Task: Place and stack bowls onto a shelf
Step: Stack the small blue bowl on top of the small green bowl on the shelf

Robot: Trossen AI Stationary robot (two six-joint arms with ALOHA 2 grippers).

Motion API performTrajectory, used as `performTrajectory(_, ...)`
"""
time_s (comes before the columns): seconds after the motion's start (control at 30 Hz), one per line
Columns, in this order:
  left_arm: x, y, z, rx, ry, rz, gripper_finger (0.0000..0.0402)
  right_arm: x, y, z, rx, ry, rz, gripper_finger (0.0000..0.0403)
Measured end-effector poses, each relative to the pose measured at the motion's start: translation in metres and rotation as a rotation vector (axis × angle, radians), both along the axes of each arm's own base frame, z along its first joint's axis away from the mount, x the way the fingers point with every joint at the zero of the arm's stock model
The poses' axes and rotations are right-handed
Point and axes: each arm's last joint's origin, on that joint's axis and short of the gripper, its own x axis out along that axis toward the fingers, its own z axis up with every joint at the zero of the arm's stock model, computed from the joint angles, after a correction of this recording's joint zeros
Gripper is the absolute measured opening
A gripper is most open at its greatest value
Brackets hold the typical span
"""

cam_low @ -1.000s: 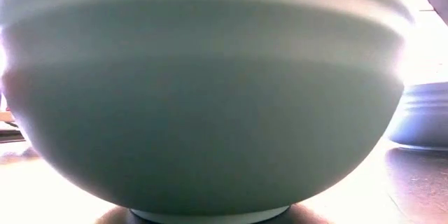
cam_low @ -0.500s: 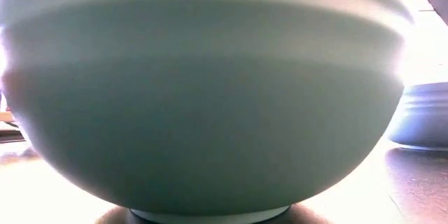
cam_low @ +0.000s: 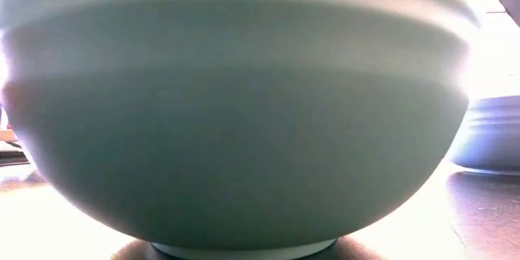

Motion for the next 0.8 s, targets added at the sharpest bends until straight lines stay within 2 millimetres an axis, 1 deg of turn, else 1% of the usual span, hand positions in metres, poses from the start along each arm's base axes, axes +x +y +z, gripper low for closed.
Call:
performTrajectory(0.2, 0.014, -0.006, 0.000, -0.020, 0.039, -0.057, 0.0113, 0.000, 0.001, 0.000, -0.020, -0.039, 0.034, 0.0009)
performTrajectory(0.3, 0.017, -0.007, -0.001, -0.024, 0.048, -0.088, 0.0102, 0.000, 0.002, 0.000, -0.021, -0.043, 0.036, 0.0009)
performTrajectory(0.37, 0.019, -0.008, -0.002, -0.029, 0.051, -0.104, 0.0084, -0.001, 0.002, -0.001, -0.021, -0.040, 0.036, 0.0009)
performTrajectory(0.53, 0.019, -0.007, -0.003, -0.050, 0.070, -0.138, 0.0020, 0.000, 0.002, 0.000, -0.017, -0.029, 0.026, 0.0011)
performTrajectory(0.57, 0.019, -0.006, -0.003, -0.060, 0.078, -0.149, 0.0013, 0.000, 0.002, 0.000, -0.013, -0.022, 0.020, 0.0013)
performTrajectory(0.67, 0.022, -0.003, -0.007, -0.074, 0.097, -0.177, 0.0010, 0.000, 0.002, 0.000, -0.001, 0.004, -0.001, 0.0028)
performTrajectory(0.8, 0.030, 0.003, -0.014, -0.088, 0.131, -0.198, 0.0002, 0.000, 0.001, 0.001, 0.002, 0.006, -0.009, 0.0069)
